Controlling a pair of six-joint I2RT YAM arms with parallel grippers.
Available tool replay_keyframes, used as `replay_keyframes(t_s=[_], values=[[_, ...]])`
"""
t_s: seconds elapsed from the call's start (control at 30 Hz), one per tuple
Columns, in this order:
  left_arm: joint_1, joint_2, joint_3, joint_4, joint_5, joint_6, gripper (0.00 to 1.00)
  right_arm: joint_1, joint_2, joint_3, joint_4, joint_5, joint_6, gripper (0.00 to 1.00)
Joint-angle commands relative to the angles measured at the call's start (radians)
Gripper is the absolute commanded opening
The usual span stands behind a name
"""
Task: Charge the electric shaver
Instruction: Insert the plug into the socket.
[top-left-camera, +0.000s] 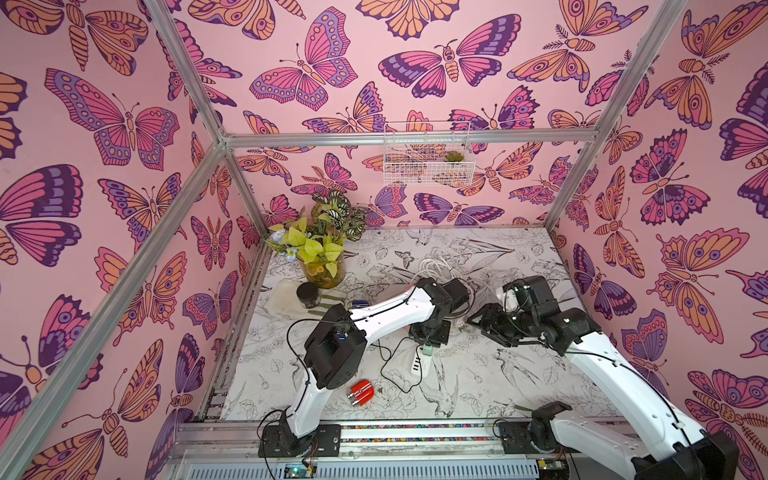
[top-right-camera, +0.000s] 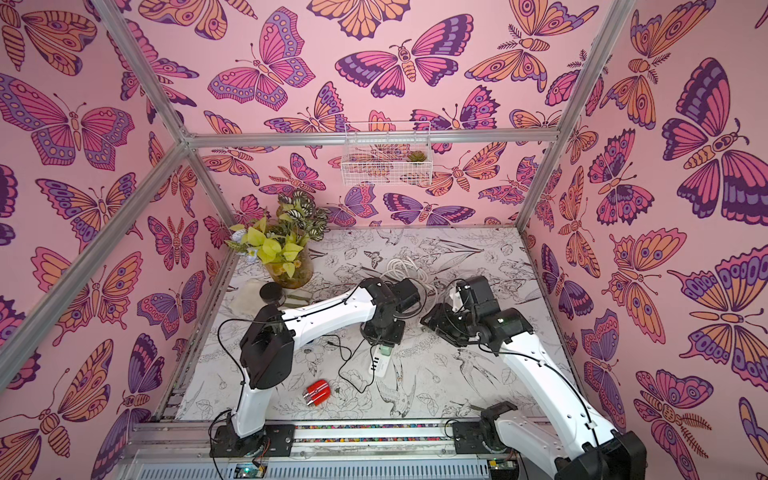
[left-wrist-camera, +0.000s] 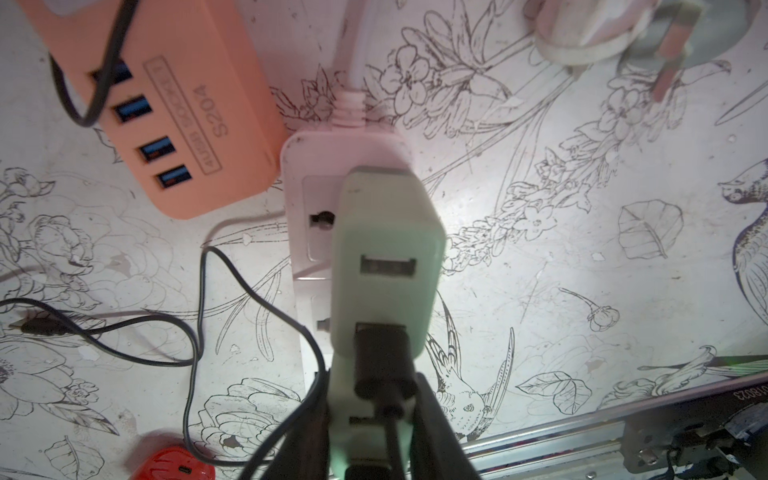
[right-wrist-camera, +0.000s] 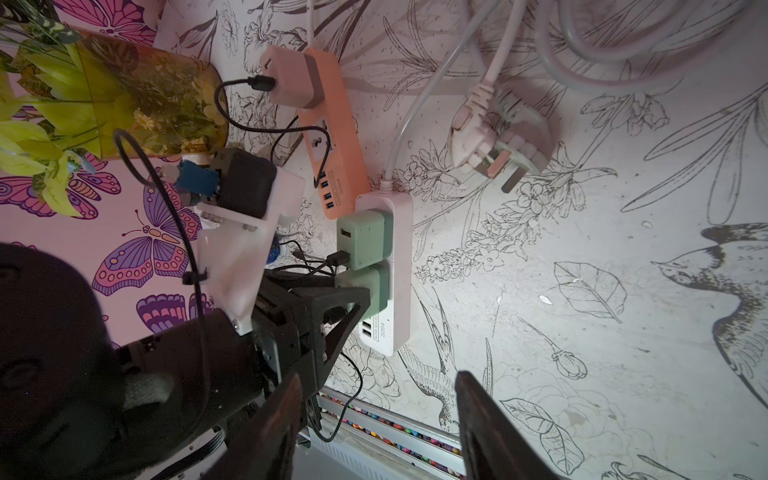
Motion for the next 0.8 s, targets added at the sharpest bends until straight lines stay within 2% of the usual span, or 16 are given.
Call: replay_keyframes(t_s=[0.0,0.5,0.77], values=[[-0.003,0.072,-0.017,-0.036,-0.032,0.019,0.00,-0.007,-0.004,-0.010,-0.006,0.000,0.004,0.61],[-0.015,0.173,-0.042,0.005,0.023,0.026,0.00,-0.016,0.012,-0.019,0.005,-0.003,0.004,0.61],[-0.015,0.140,-0.074,0.019,-0.004,0.036,0.00,-0.018,0.006,-0.034,0.011,-0.003,0.015,0.61]])
